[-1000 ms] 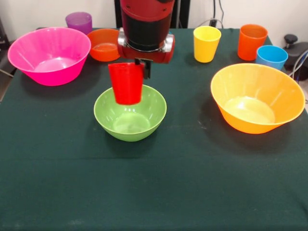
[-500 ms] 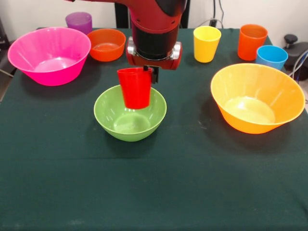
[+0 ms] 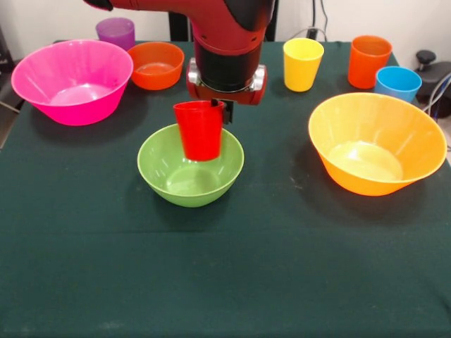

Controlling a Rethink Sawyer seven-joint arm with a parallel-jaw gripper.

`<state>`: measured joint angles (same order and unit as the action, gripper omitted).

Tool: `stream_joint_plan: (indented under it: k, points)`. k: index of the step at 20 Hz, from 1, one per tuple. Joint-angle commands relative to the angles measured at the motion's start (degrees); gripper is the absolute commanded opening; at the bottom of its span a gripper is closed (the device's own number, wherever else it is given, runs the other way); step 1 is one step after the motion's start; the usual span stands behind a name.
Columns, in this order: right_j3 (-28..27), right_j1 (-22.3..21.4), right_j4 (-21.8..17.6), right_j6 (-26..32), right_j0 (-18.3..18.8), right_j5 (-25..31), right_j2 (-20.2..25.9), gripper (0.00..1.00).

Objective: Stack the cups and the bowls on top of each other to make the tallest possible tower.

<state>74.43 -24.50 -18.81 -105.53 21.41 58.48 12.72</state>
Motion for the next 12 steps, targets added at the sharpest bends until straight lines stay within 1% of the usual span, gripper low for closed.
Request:
stream_joint_plan:
  k: [1, 9, 12]
  points:
    - [-3.07, 2.88, -1.95, 4.11, -1.45, -3.76, 4.26, 0.0]
    - [-3.96, 3.66, -3.78, 2.58, -2.37, -7.13, 2.8, 0.0]
    - [-5.14, 4.26, -3.95, 2.51, -2.74, -6.5, 2.24, 0.0]
